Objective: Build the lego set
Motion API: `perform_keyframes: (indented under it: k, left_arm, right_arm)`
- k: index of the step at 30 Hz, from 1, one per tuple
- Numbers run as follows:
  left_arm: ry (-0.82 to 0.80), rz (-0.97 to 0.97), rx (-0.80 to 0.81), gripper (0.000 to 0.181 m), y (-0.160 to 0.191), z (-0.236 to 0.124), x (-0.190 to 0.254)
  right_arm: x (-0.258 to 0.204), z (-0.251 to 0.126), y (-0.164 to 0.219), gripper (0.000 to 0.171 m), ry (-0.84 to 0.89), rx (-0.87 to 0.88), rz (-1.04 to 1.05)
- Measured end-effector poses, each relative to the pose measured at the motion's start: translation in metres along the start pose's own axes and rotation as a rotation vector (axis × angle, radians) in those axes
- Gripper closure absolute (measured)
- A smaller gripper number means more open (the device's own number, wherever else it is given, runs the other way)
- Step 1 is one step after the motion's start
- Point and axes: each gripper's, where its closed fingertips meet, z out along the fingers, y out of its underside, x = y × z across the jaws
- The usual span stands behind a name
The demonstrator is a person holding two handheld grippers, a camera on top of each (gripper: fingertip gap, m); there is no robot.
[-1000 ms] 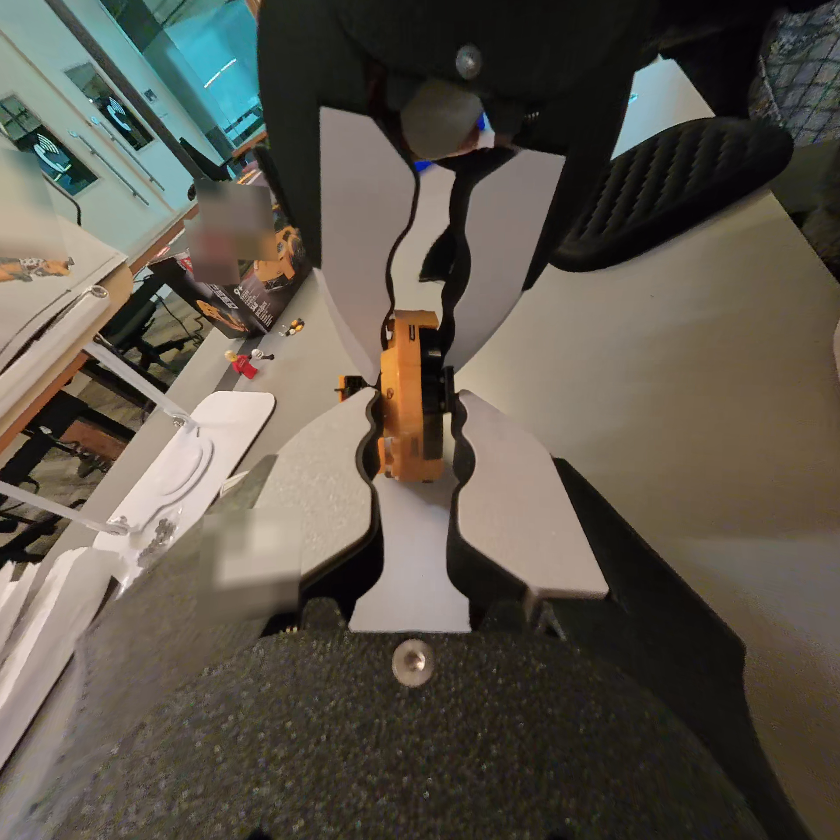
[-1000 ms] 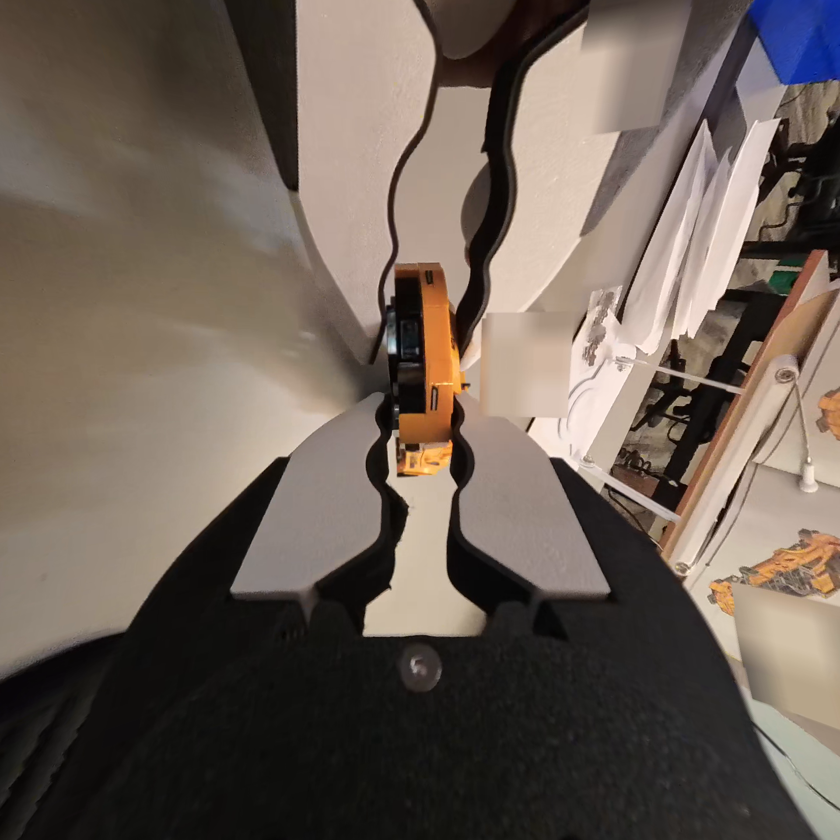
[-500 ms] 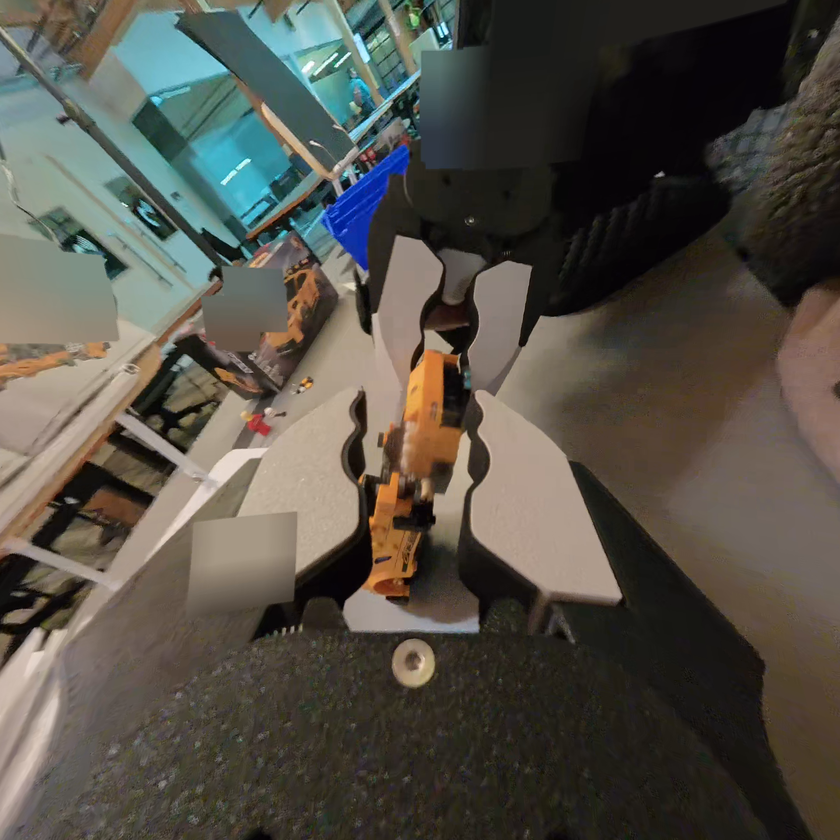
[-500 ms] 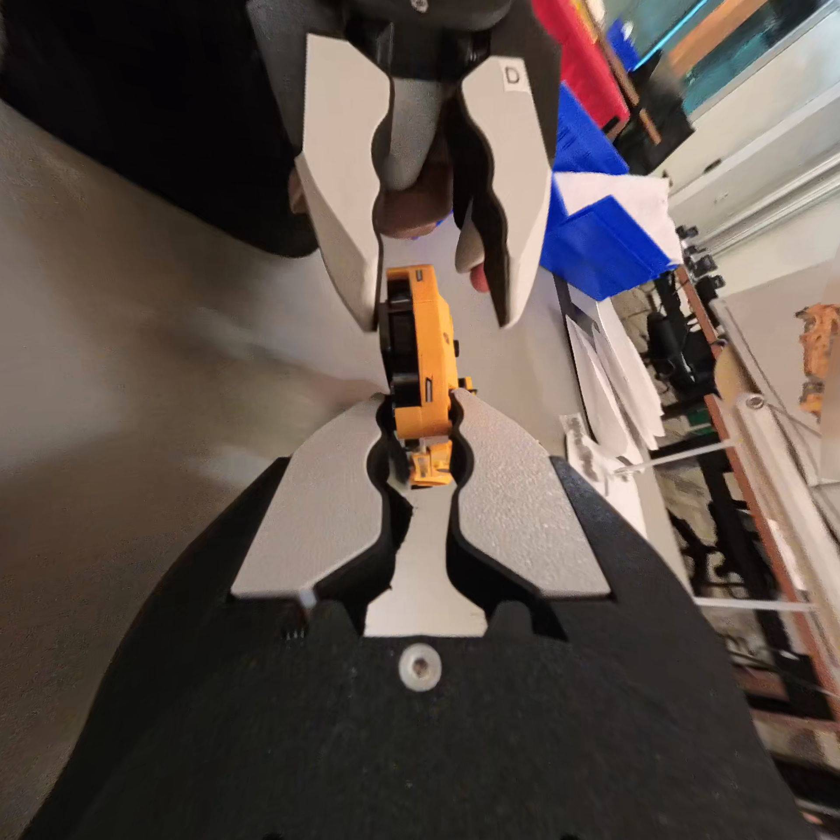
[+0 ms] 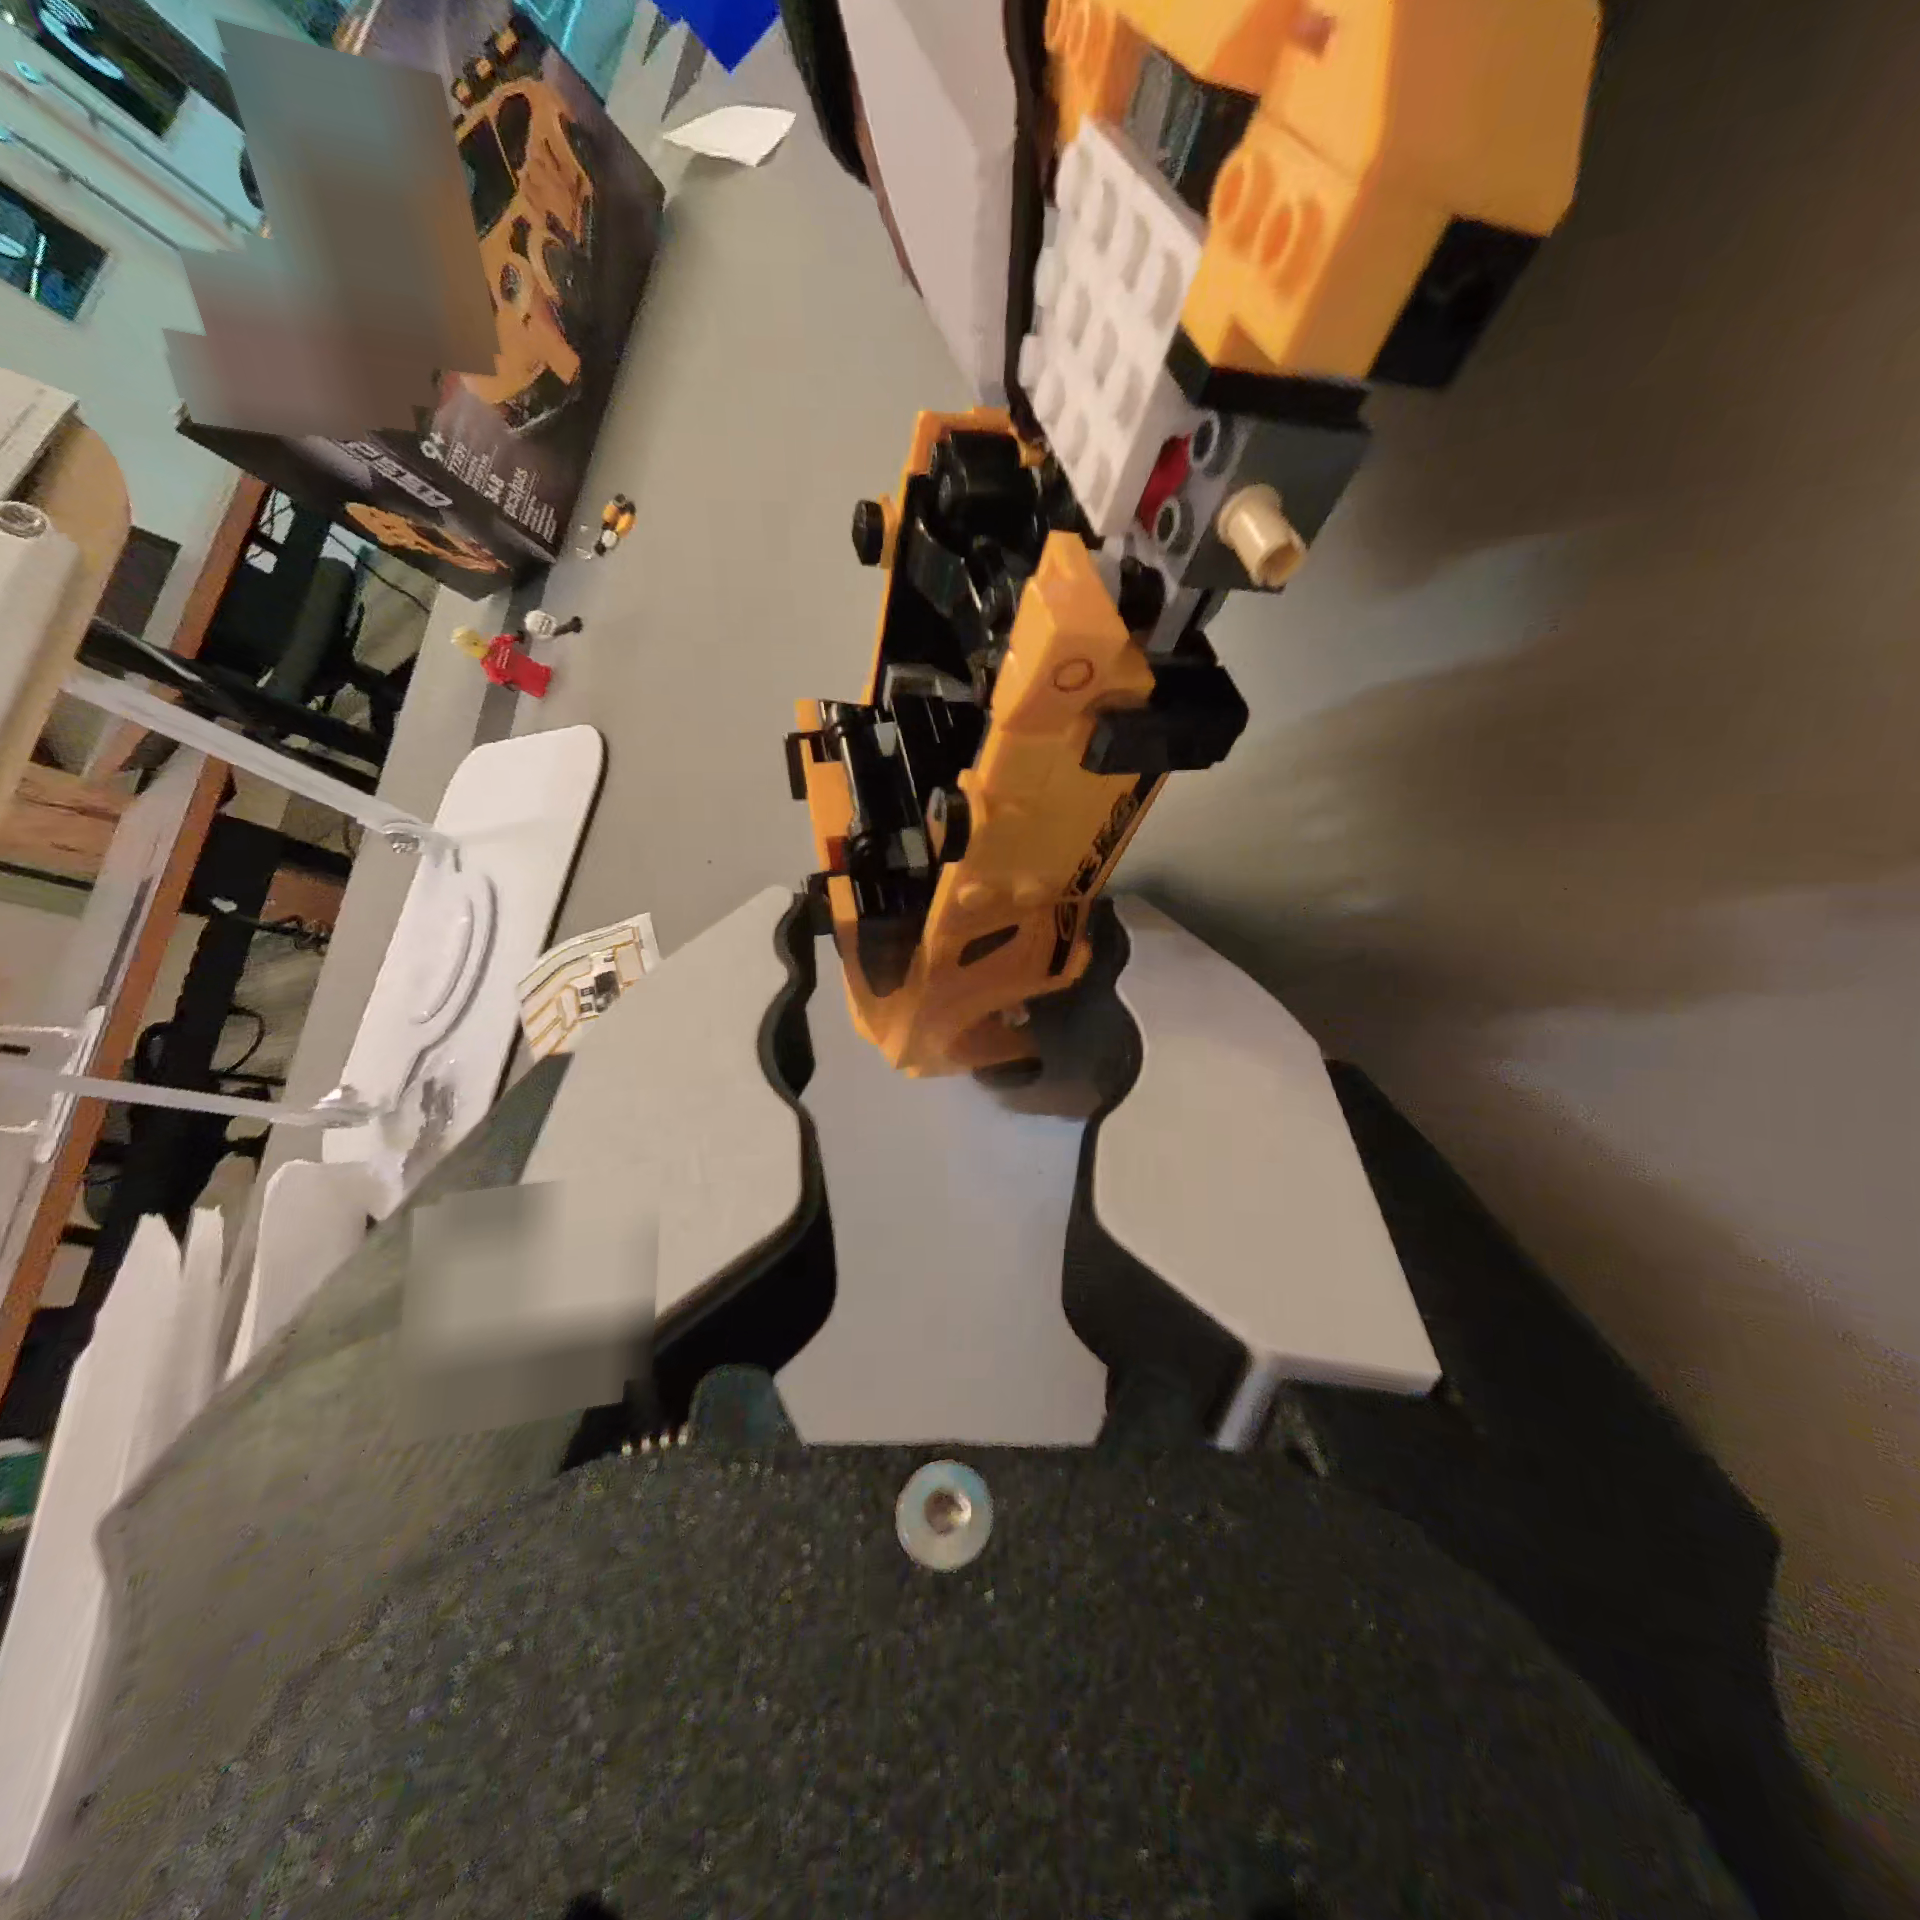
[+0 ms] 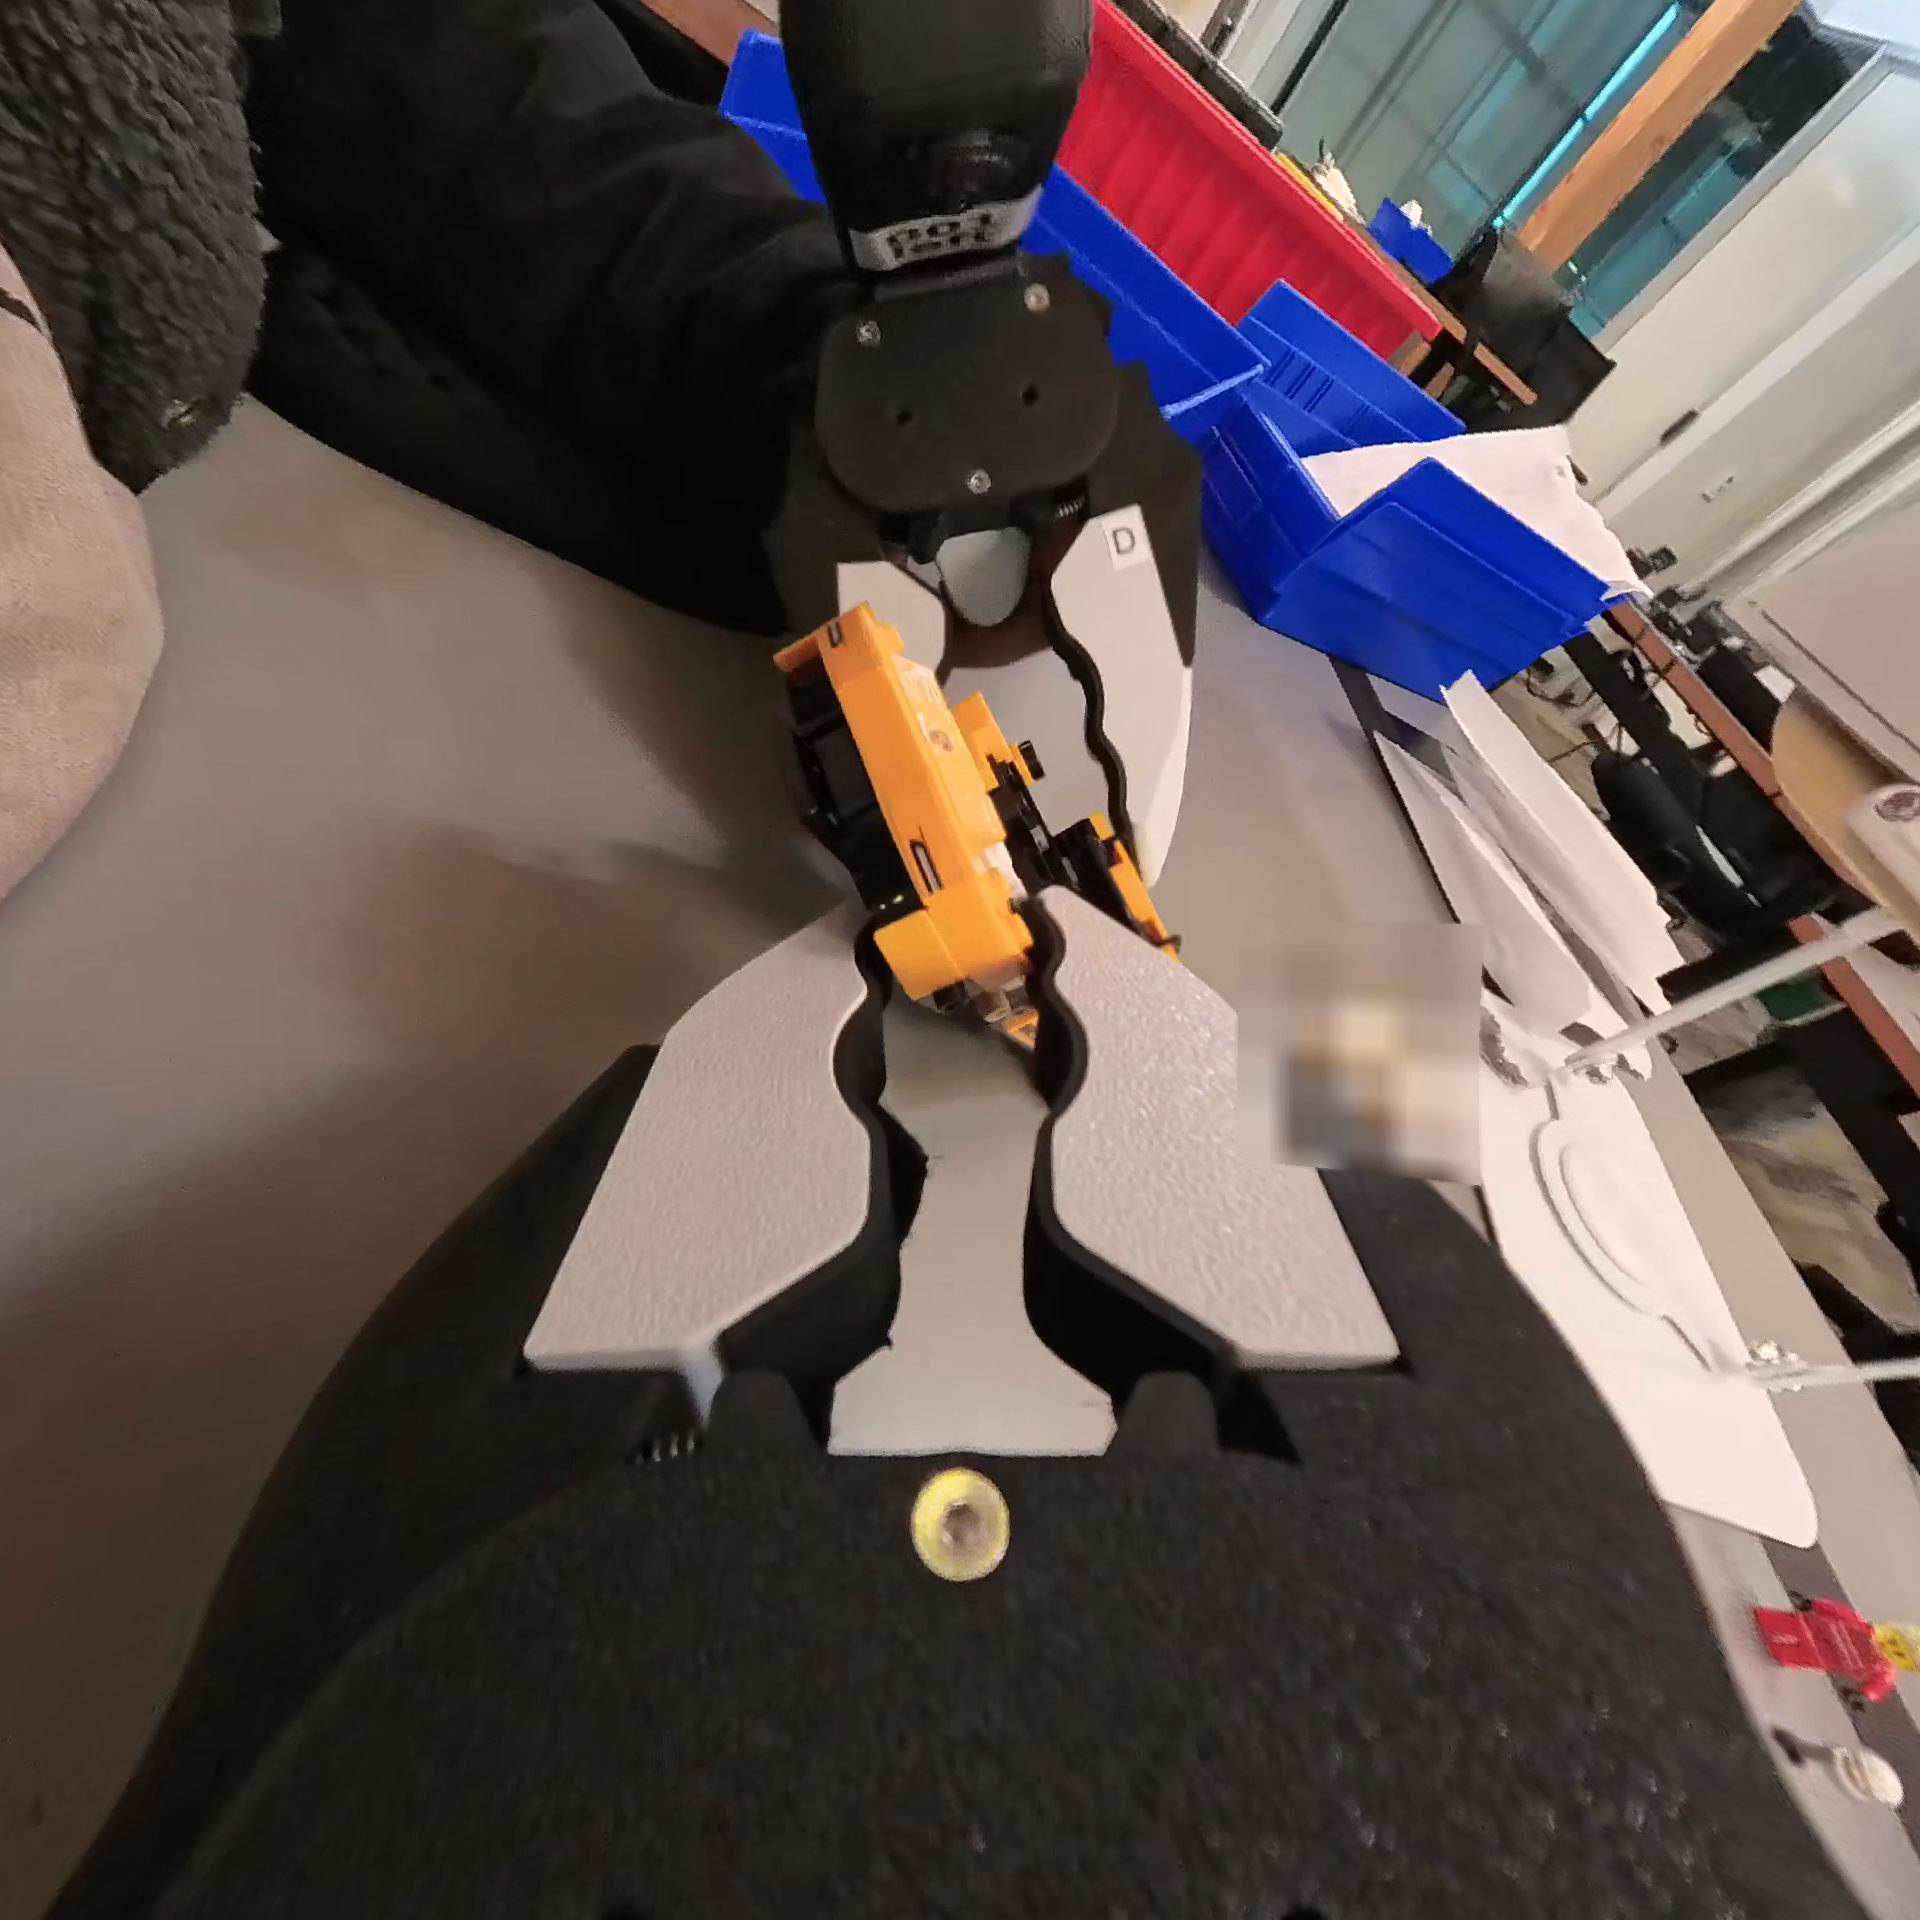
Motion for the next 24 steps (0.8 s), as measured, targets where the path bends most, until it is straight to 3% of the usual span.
perform_keyframes:
  k: [11, 16, 19, 24]
  left_arm:
    - [-0.198, 0.064, -0.241, 0.131, 0.018, -0.003, -0.016]
    - [-0.301, 0.14, -0.451, 0.131, 0.033, -0.009, -0.021]
    - [-0.315, 0.161, -0.486, 0.131, 0.033, -0.012, -0.02]
    - [-0.296, 0.23, -0.449, 0.131, 0.026, -0.012, -0.011]
  right_arm:
    - [0.018, -0.031, 0.045, 0.132, 0.069, -0.208, 0.135]
    - [0.008, -0.031, 0.053, 0.104, 0.09, -0.361, 0.401]
    - [-0.001, -0.019, 0.055, 0.096, 0.092, -0.408, 0.531]
    - [0.016, -0.008, 0.077, 0.091, 0.101, -0.482, 0.508]
